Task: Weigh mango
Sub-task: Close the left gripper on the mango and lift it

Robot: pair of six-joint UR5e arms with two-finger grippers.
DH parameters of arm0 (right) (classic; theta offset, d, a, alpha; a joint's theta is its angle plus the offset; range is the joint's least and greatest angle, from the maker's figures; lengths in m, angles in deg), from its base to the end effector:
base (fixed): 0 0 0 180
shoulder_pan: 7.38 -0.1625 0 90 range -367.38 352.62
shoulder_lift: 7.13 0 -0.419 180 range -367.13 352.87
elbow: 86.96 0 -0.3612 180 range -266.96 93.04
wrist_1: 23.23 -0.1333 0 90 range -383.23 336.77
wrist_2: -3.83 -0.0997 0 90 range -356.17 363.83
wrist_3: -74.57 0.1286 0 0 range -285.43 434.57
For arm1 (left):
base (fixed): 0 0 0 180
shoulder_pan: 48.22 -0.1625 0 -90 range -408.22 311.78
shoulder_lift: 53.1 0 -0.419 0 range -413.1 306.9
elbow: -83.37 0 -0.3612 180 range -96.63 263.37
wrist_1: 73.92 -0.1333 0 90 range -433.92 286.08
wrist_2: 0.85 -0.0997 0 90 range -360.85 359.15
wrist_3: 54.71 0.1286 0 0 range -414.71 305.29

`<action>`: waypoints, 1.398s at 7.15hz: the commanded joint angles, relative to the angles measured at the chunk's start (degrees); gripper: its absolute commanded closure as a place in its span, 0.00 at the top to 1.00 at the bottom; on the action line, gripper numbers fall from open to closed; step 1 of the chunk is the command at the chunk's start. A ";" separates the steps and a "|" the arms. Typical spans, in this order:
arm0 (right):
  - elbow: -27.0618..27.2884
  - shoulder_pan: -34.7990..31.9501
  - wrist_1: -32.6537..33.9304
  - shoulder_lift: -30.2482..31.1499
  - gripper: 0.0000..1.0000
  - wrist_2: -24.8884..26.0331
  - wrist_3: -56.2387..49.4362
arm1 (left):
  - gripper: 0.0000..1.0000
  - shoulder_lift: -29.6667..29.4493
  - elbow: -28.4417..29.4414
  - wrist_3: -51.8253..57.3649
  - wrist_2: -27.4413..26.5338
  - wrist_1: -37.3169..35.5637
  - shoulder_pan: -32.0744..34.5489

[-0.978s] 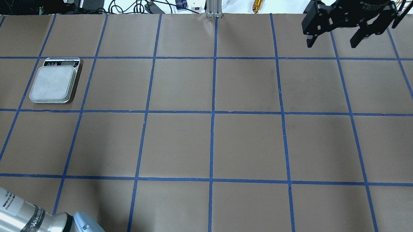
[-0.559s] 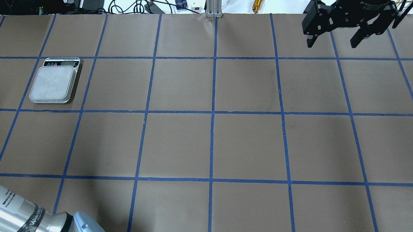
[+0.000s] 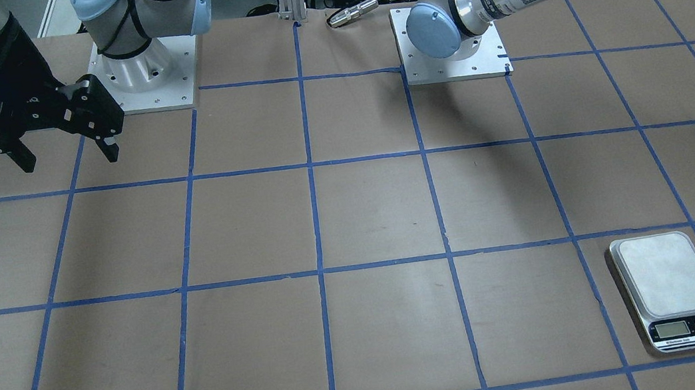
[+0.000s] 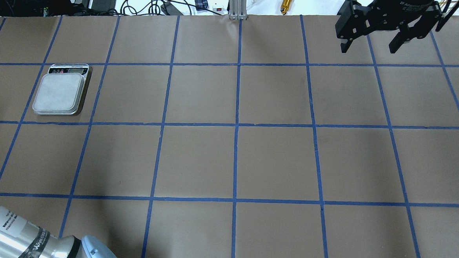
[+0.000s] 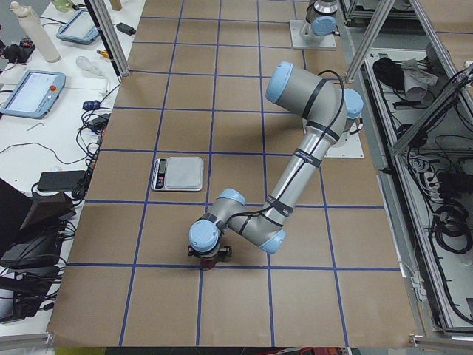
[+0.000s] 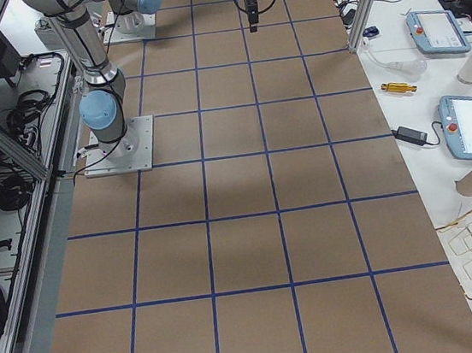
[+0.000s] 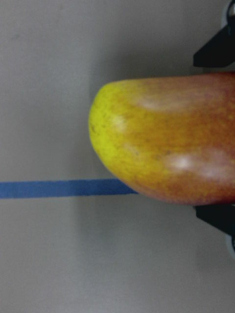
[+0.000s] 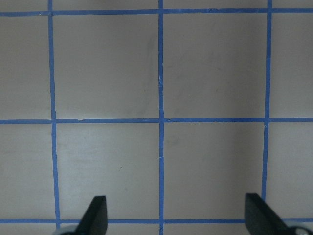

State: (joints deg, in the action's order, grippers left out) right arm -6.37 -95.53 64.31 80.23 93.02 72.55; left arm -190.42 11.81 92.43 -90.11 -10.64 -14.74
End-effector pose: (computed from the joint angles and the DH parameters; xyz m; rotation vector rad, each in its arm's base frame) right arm 0.1193 -0.4912 0.5029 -0.0055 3.1278 -0.1184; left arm 0.5253 -0.5093 0.1398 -2.2087 -2.1855 0.0316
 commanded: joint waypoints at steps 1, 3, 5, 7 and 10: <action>0.00 0.00 0.00 0.00 1.00 0.02 0.00 | 0.72 -0.32 -0.07 0.16 0.05 -1.91 0.00; 0.00 0.09 0.00 0.00 1.00 0.02 0.00 | 0.12 -0.23 -0.07 1.29 -0.04 -2.80 0.00; 0.00 0.00 0.00 0.00 1.00 0.02 0.00 | 0.00 1.07 0.10 1.57 -0.04 -2.80 0.18; 0.00 0.00 0.00 0.09 1.00 0.02 0.00 | 0.00 4.40 0.10 0.61 -0.39 -1.84 1.83; 0.00 0.00 0.00 0.00 1.00 -0.06 0.00 | 0.00 9.51 -0.25 -3.85 -1.00 0.18 9.90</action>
State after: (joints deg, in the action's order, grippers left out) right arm -6.37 -95.53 64.31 80.30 92.98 72.55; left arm -182.75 11.75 91.39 -90.89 -11.13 -8.21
